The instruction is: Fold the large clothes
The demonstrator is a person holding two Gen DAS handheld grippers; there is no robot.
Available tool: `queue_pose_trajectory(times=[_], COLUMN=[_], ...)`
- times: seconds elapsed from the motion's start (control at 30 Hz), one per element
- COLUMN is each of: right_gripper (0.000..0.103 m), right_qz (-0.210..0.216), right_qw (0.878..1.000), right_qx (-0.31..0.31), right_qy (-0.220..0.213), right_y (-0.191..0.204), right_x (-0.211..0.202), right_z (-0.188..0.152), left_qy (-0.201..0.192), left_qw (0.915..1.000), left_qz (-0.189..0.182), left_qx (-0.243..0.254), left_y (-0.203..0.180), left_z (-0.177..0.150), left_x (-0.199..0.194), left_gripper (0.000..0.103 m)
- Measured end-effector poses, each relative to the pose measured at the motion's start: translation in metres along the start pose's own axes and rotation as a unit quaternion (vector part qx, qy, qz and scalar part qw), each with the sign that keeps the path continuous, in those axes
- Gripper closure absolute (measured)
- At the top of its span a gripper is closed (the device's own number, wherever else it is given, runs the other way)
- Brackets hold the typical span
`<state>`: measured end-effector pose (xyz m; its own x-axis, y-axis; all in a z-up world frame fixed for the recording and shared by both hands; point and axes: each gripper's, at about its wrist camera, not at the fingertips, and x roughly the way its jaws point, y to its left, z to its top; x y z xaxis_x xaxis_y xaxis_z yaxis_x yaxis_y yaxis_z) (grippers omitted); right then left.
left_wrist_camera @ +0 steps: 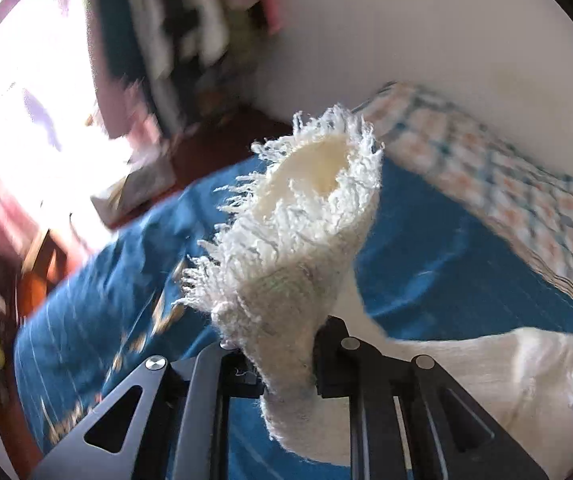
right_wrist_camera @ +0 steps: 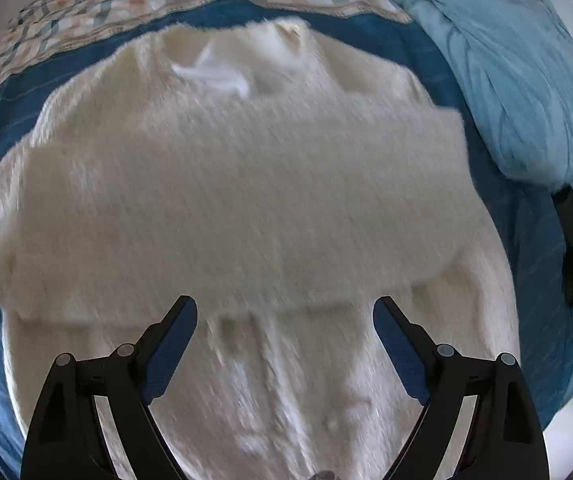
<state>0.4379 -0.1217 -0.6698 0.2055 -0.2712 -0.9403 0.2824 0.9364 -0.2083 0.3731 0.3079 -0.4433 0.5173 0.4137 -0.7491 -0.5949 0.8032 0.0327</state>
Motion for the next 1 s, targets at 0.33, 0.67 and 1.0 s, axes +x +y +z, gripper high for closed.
queue_pose_trajectory(times=[0.33, 0.67, 1.0], right_gripper=[0.012, 0.012, 0.012], right_qz=[0.045, 0.021, 0.089], right_qw=[0.997, 0.982, 0.97], right_qx=[0.054, 0.174, 0.207], right_qy=[0.018, 0.073, 0.087], right_y=[-0.056, -0.242, -0.353], right_x=[0.003, 0.028, 0.038], right_z=[0.012, -0.039, -0.09], left_qy=[-0.041, 0.085, 0.175], left_qw=[0.9778, 0.8968, 0.8813], left_qz=[-0.116, -0.274, -0.286], left_qx=[0.17, 0.337, 0.333], left_y=[-0.144, -0.382, -0.386], left_z=[-0.024, -0.187, -0.215], left_x=[-0.095, -0.144, -0.128], left_gripper=[0.091, 0.09, 0.016])
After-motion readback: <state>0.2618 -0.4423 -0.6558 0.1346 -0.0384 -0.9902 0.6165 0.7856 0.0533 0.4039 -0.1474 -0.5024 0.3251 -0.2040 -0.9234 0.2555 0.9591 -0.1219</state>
